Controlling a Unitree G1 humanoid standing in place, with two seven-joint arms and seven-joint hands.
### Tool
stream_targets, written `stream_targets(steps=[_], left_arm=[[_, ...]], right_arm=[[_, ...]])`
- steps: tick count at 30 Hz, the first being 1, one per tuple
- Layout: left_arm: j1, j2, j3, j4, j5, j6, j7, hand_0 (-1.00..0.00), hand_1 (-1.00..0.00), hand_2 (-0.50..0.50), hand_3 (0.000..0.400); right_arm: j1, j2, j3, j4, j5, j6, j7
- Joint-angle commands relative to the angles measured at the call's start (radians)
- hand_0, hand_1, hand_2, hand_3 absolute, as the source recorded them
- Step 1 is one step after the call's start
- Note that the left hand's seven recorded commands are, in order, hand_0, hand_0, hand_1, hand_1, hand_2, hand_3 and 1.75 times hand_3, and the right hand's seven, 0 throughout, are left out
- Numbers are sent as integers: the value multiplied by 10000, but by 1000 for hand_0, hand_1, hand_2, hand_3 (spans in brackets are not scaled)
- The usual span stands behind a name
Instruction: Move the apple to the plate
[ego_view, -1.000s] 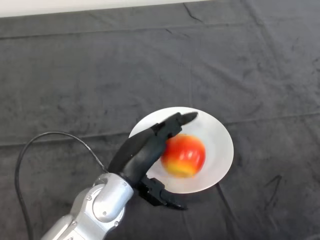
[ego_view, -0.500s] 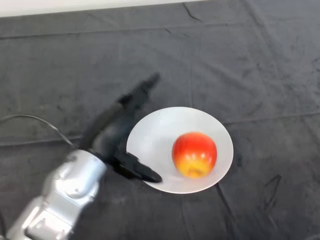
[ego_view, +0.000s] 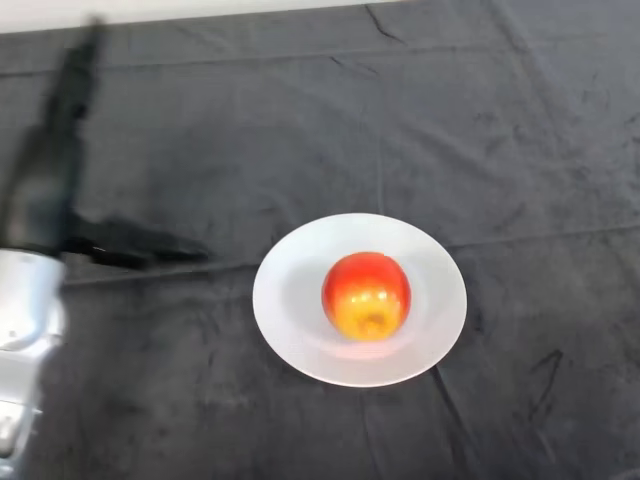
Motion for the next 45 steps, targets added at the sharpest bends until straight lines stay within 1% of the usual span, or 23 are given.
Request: stream_targets(steps=[1, 10, 19, 23, 30, 38, 45], left_arm=[[-413, 674, 641, 444, -218, -304, 194, 0, 0, 0, 0], [-384, 1145, 2907, 1285, -1027, -715, 682, 0, 0, 0, 0], [-543, 1359, 4437, 2543, -1371, -1408, 1298, 0, 0, 0, 0], [-691, 1468, 4899, 3042, -1466, -1596, 1530, 0, 0, 0, 0], [-832, 1766, 5604, 3784, -1648, -1889, 1751, 0, 0, 0, 0], [-987, 1976, 6015, 4394, -1693, -2138, 1981, 0, 0, 0, 0], [-1047, 2145, 6254, 4821, -1729, -2364, 2067, 0, 0, 0, 0]], right_arm=[[393, -56, -2, 27, -12, 128, 89], [387, -56, -3, 34, -15, 130, 89], [364, -55, -5, 70, -20, 128, 81], [351, -55, -5, 92, -22, 126, 76], [325, -54, -5, 137, -25, 119, 64], [296, -53, -5, 189, -29, 108, 51], [273, -52, -4, 232, -30, 97, 39]])
